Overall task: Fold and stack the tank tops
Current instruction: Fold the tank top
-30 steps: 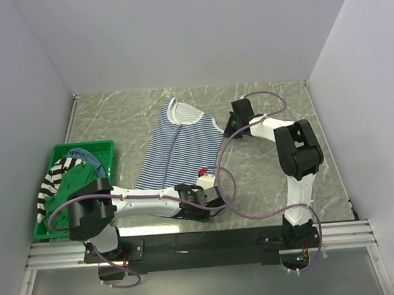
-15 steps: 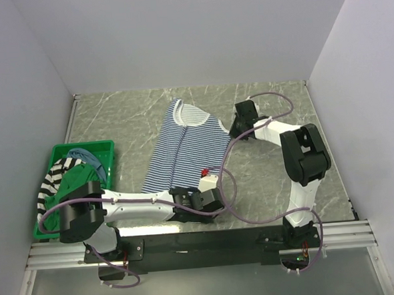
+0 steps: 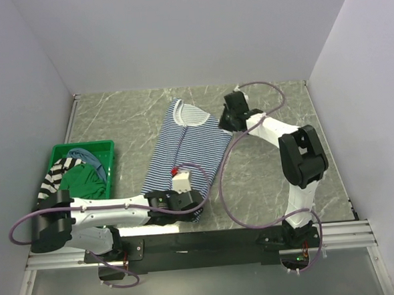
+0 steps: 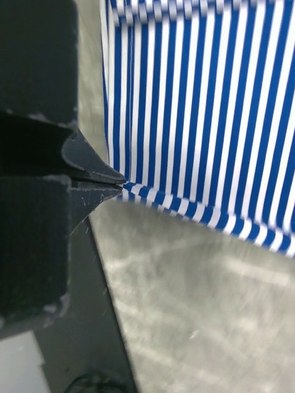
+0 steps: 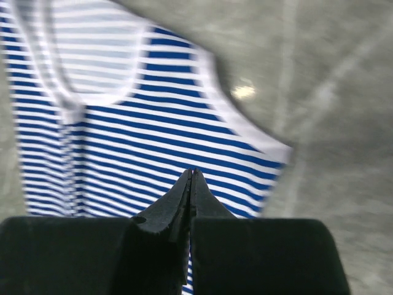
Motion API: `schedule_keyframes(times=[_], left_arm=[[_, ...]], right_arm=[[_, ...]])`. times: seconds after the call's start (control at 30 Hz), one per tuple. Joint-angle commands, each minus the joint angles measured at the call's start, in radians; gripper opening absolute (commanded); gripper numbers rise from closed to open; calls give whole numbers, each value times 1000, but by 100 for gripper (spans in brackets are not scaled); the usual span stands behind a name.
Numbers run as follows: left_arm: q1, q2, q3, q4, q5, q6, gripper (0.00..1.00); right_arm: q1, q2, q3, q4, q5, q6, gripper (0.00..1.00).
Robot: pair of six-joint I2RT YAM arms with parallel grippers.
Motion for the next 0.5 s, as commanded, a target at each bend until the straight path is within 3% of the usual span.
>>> schedule_keyframes(times=[0.0,0.2,0.33,0.47], left_arm=[[25,-60,-44,-67,-76,-105,1],[42,-96,-87,-47,-57,-94,0],[40,-65,-75,-26,-44,-59,1],[42,-48,-64,-9,-40,-49,1]], right_arm=[[40,49,117,-17,30,-1,0],[59,60,152,-57,73,0,0],[42,-1,70,-56,119,-9,24],[10,-55,-51,-27,110,-12,33]])
